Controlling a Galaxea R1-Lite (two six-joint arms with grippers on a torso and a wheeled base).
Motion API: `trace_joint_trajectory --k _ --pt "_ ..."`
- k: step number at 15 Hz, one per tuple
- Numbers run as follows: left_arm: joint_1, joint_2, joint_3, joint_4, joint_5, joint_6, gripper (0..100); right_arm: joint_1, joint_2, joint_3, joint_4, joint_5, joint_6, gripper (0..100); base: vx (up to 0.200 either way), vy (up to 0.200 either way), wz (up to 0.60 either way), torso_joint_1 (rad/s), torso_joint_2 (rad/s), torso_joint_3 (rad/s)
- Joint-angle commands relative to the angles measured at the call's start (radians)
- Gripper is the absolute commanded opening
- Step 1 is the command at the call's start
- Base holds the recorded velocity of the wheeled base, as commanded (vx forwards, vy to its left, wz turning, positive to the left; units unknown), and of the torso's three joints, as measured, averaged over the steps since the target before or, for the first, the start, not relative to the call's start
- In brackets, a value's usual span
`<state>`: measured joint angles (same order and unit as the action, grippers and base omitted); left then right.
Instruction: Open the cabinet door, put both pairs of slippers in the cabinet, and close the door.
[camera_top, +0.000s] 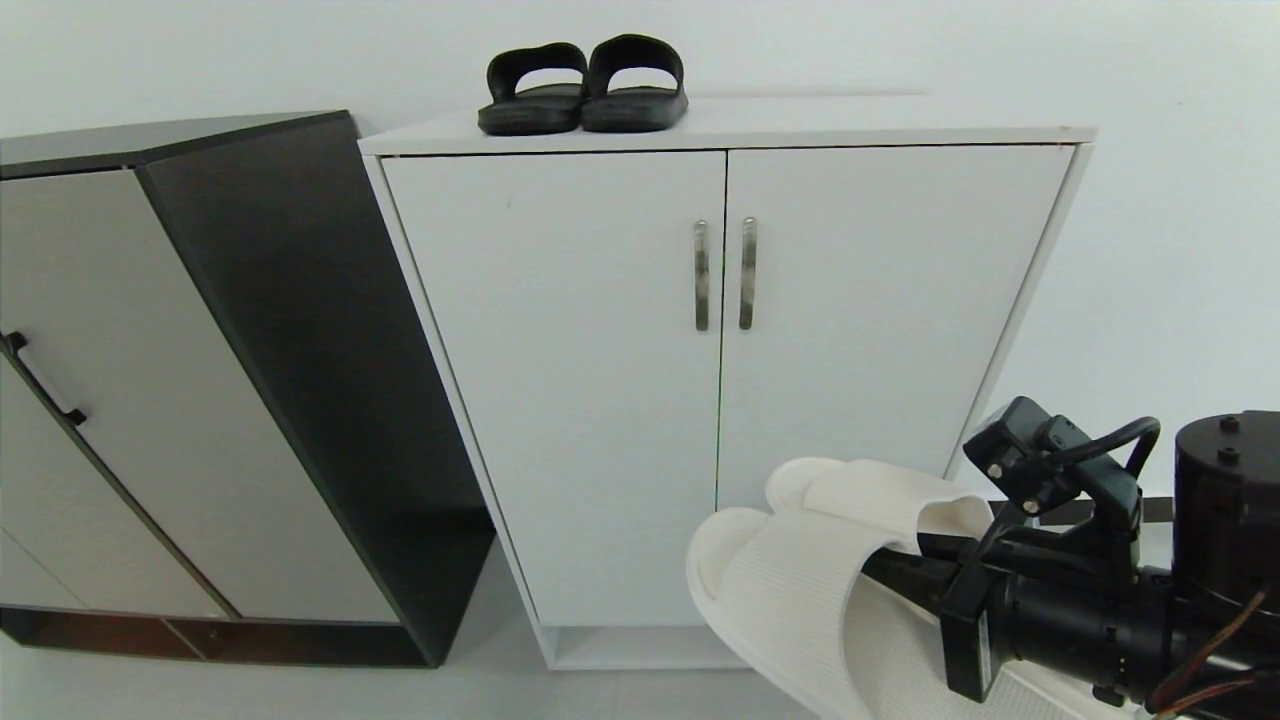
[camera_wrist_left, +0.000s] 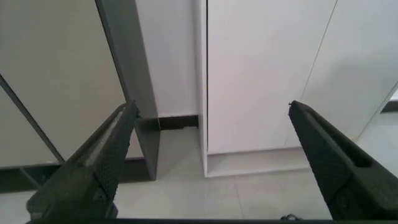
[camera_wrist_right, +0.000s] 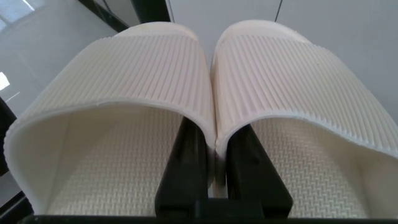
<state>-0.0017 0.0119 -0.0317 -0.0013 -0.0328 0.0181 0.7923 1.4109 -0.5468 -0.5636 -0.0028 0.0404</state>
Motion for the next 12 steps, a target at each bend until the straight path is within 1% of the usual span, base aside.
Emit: trace_joint_trajectory --k 1,2,3,4,5,6,7,8,10,11,12 --pt "-0.004 0.195 -0.246 -0.005 -0.010 -0.132 100 0.001 0.007 0.011 -0.005 0.000 -0.001 0 0.000 0.000 0.00 -0.007 0.10 0.105" --pt "-0.009 0.379 -0.315 -0.039 -0.088 -0.162 100 0.001 0.011 0.010 -0.016 0.000 -0.001 0 0.000 0.000 0.00 0.007 0.06 0.046" --pt "-0.011 0.484 -0.323 -0.105 -0.156 -0.148 100 0.001 0.008 0.016 -0.030 0.000 -0.001 0 0.000 0.000 0.00 0.000 0.00 0.000" --pt "-0.011 0.556 -0.329 -0.169 -0.199 -0.138 100 0.001 0.008 0.019 -0.038 0.000 -0.001 0 0.000 0.000 0.00 0.000 0.00 0.000" --pt "-0.015 0.686 -0.346 -0.289 -0.268 -0.132 100 0.001 0.010 0.021 -0.039 0.000 -0.001 0 0.000 0.000 0.00 0.000 0.00 0.000" --pt "-0.038 0.758 -0.372 -0.339 -0.303 -0.130 100 0.001 0.013 0.021 -0.039 0.000 -0.001 0 0.000 0.000 0.00 0.000 0.00 0.000" --pt "-0.089 0.815 -0.410 -0.361 -0.319 -0.132 100 0.001 0.013 0.021 -0.039 0.000 -0.001 0 0.000 0.000 0.00 0.000 0.00 0.000" --pt "-0.130 0.850 -0.436 -0.364 -0.319 -0.132 100 0.001 0.014 0.021 -0.039 0.000 -0.001 0 0.000 0.000 0.00 0.000 0.00 0.000" --pt "-0.304 0.970 -0.548 -0.365 -0.314 -0.132 100 0.001 0.014 0.024 -0.039 0.000 -0.001 0 0.000 0.000 0.00 0.000 0.00 0.000" --pt "-0.368 1.025 -0.600 -0.365 -0.303 -0.132 100 0.001 0.014 0.025 -0.039 0.000 -0.001 0 0.000 0.000 0.00 0.000 0.00 0.000" --pt "-0.394 1.056 -0.625 -0.365 -0.296 -0.133 100 0.001 0.014 0.027 -0.039 0.000 -0.001 0 0.000 0.000 0.00 0.000 0.00 0.000"
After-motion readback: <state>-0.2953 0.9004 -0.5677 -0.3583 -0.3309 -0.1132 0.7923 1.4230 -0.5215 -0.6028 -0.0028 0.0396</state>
